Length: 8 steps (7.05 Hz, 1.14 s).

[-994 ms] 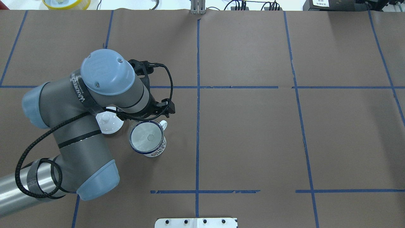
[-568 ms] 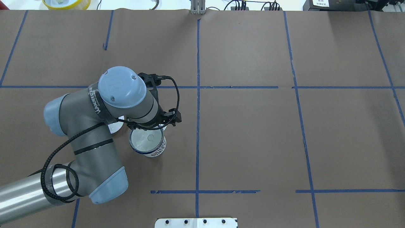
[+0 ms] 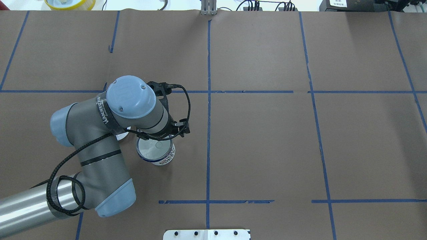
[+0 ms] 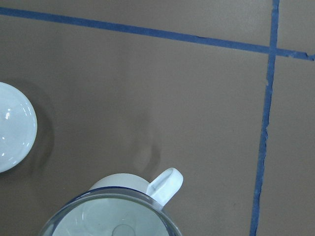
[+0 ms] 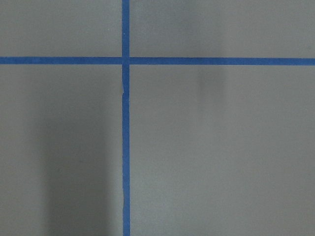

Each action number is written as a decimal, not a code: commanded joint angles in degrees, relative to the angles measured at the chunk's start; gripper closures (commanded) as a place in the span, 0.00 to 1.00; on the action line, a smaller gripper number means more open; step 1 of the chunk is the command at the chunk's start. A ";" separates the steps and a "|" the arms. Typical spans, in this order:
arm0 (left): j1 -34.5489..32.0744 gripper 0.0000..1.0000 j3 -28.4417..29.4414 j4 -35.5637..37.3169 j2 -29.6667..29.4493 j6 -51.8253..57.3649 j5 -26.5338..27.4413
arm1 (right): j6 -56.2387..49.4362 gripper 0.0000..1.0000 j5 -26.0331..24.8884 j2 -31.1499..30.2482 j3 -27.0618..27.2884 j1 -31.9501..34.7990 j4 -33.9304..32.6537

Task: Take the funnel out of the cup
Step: 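Lower the left gripper and close it on the funnel's stem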

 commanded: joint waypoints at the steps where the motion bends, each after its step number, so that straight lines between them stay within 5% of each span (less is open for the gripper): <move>1: -0.07 0.91 -0.15 0.14 0.05 -0.16 -0.52 | 0.00 0.00 0.00 0.00 0.07 0.00 0.00; 2: -0.07 1.00 -0.76 0.49 0.05 -0.16 -0.61 | 0.00 0.00 0.00 0.00 0.07 0.00 0.00; 4: -0.07 1.00 -1.38 1.02 -0.04 -1.73 -2.00 | 0.00 0.00 0.00 0.00 -0.02 0.00 0.00; 8: -3.31 1.00 -15.58 19.51 -0.82 -1.65 -2.10 | 0.00 0.00 0.00 0.00 0.07 0.00 0.00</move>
